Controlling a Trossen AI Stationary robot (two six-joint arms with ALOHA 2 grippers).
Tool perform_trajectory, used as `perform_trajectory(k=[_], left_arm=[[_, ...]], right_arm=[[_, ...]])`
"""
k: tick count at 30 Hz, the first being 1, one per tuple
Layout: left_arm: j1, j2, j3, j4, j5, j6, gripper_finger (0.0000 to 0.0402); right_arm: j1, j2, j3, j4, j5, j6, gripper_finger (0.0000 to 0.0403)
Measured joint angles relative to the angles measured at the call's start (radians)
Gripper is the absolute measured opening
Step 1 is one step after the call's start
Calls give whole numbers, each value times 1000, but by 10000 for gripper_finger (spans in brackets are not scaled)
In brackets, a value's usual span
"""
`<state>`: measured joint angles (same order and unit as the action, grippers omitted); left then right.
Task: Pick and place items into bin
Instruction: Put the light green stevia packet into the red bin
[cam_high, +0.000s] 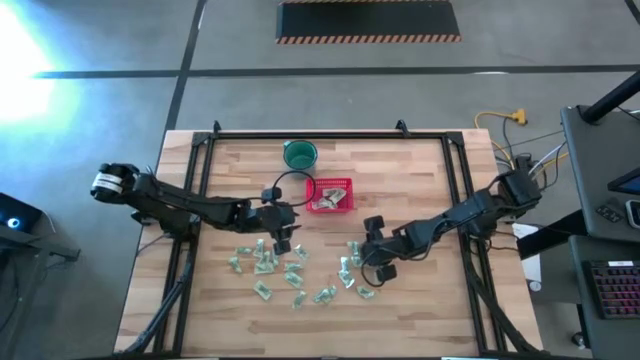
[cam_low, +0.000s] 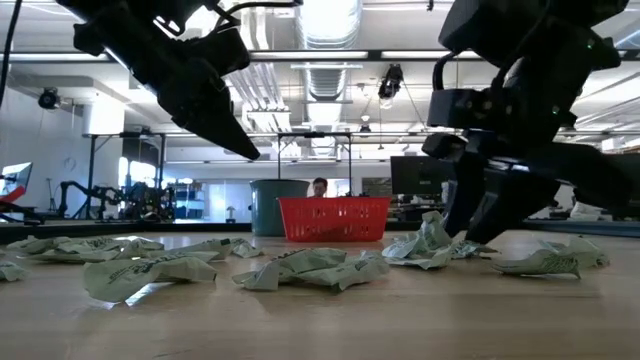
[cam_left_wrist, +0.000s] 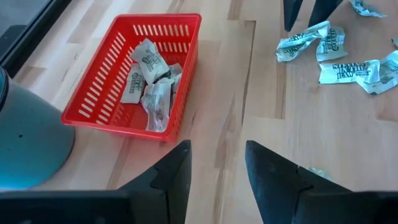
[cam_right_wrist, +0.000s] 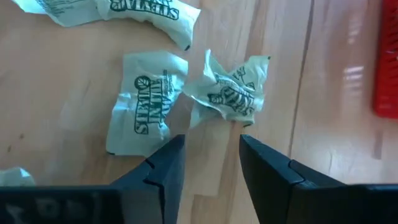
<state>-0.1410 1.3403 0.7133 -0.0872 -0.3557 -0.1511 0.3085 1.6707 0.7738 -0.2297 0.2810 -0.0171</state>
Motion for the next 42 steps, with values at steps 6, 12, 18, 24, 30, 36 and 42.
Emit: perform_trajectory(k=[6, 12, 18, 24, 30, 36, 42], left_arm=[[0, 0, 0, 0, 0, 0, 135], [0, 0, 0, 0, 0, 0, 135], [0, 0, 0, 0, 0, 0, 135], [0, 0, 0, 0, 0, 0, 135], [0, 0, 0, 0, 0, 0, 135], [0, 0, 0, -2, 0, 0, 135], [0, 0, -1, -3, 0, -1, 135]], right_arm=[[-4, 15, 0, 49, 40, -17, 155], [-15, 7, 0, 53, 46, -21, 153], [-15, 6, 0, 63, 29, -37, 148], [-14, 6, 0, 82, 25, -50, 150], [-14, 34, 0, 189, -27, -112, 143], [-15, 53, 0, 183, -27, -100, 136], [-15, 53, 0, 183, -27, -92, 114]])
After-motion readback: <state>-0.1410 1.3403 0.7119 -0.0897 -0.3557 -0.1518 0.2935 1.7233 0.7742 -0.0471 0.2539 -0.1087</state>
